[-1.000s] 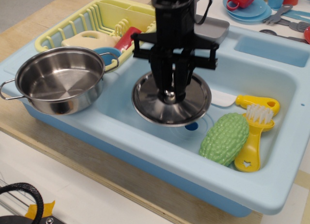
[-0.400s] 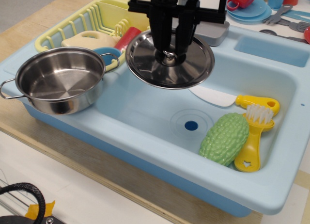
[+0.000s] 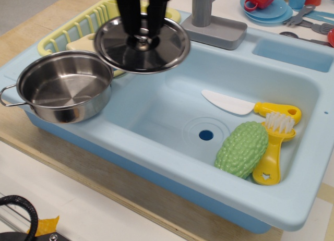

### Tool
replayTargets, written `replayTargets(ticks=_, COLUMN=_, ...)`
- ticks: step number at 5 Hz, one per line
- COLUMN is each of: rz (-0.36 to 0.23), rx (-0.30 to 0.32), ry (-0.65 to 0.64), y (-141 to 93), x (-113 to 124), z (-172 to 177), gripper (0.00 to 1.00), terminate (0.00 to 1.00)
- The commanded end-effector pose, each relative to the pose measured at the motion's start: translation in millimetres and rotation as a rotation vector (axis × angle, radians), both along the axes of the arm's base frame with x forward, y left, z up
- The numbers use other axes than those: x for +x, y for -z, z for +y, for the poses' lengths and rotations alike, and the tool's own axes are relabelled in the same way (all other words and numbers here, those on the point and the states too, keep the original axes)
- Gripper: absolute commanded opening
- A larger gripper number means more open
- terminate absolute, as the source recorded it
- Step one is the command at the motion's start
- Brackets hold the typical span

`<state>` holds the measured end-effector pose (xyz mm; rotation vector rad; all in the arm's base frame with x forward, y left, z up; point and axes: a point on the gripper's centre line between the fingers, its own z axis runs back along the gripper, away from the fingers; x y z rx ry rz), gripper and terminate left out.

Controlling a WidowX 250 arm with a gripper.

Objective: Put lid on pot or pan

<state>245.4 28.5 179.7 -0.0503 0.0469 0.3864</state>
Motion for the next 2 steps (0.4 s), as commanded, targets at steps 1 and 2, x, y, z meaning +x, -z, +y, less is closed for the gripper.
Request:
replayTargets(ticks=1, rz=-0.015, rx=0.006, ry=-0.088, y=-10.9, x=-22.2, z=29.2, gripper=0.00, terminate=0.00)
replayTargets(ticks=2, rz=-0.011, rx=-0.005, ry=-0.132, y=-10.3, x=-36.8, z=39.4, gripper=0.00, terminate=0.00)
